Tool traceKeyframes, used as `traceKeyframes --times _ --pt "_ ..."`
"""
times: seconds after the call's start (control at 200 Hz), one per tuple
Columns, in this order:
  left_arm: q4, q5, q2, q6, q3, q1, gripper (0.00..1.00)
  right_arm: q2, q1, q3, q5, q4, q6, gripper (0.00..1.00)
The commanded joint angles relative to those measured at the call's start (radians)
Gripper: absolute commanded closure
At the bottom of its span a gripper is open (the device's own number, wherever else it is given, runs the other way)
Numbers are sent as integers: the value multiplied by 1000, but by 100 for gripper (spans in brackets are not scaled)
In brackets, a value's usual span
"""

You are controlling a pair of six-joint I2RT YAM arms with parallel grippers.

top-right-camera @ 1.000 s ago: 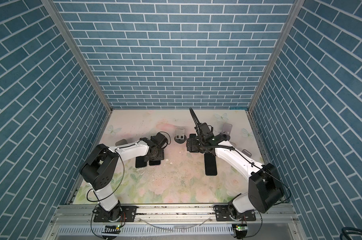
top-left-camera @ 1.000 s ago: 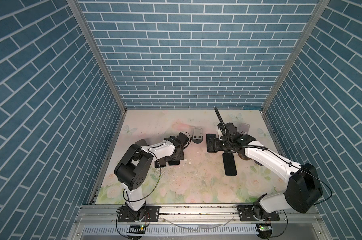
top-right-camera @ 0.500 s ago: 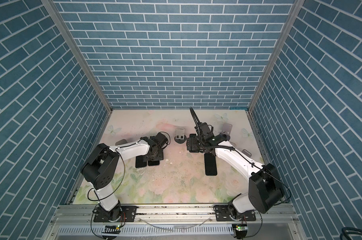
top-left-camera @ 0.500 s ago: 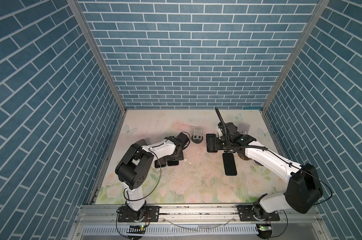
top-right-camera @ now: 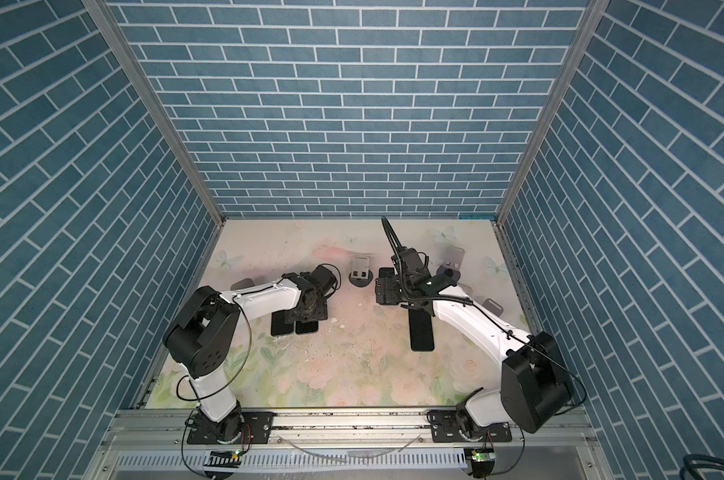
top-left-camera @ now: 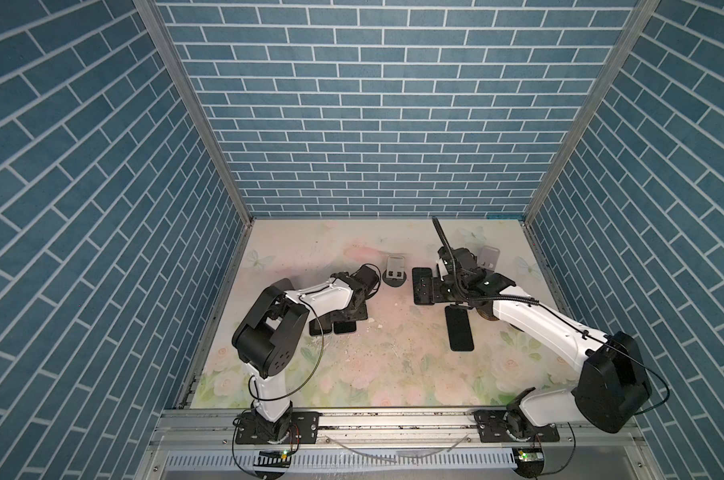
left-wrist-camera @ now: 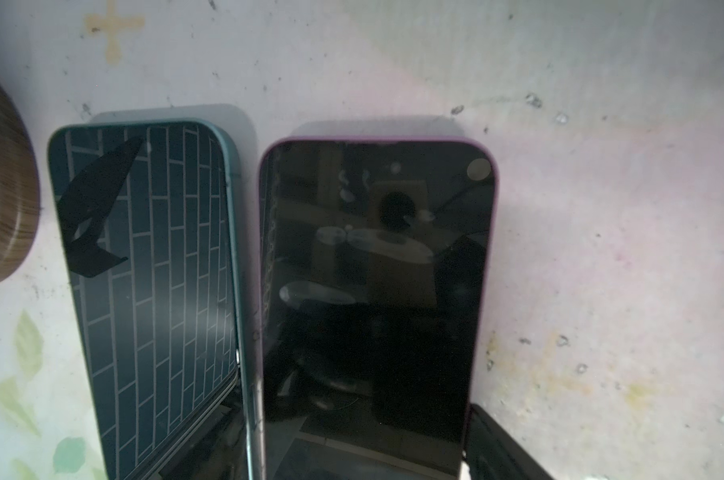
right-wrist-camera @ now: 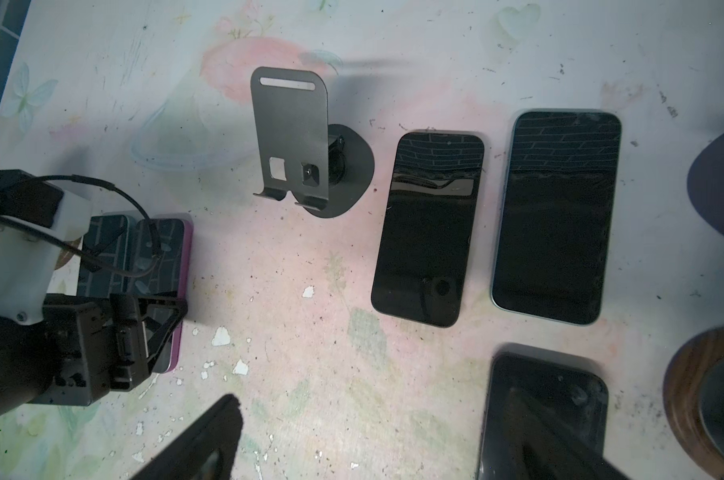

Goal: Remove the phone from the phone stand
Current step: 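Open the left gripper and draw it back from the placed phone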

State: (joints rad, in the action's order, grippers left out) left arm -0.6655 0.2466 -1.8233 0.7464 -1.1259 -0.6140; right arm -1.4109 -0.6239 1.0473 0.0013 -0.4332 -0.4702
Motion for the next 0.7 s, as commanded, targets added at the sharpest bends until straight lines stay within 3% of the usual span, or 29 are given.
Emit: traceKeyframes --times 0.0,0.32,0.525,0.63,0.695 --pt "-67 20 -32 -7 8 -3 18 27 -7 -30 21 9 25 1" --pt "-88 81 90 -43 -28 -7 16 36 -7 -37 40 5 27 1" --pt "12 53 249 -74 25 -9 11 43 -6 -32 84 -5 34 1" --pt "73 39 332 -97 71 -9 7 42 -4 -21 148 -29 48 1" --pt "106 48 390 -106 106 -9 6 47 -2 -11 247 -54 48 1"
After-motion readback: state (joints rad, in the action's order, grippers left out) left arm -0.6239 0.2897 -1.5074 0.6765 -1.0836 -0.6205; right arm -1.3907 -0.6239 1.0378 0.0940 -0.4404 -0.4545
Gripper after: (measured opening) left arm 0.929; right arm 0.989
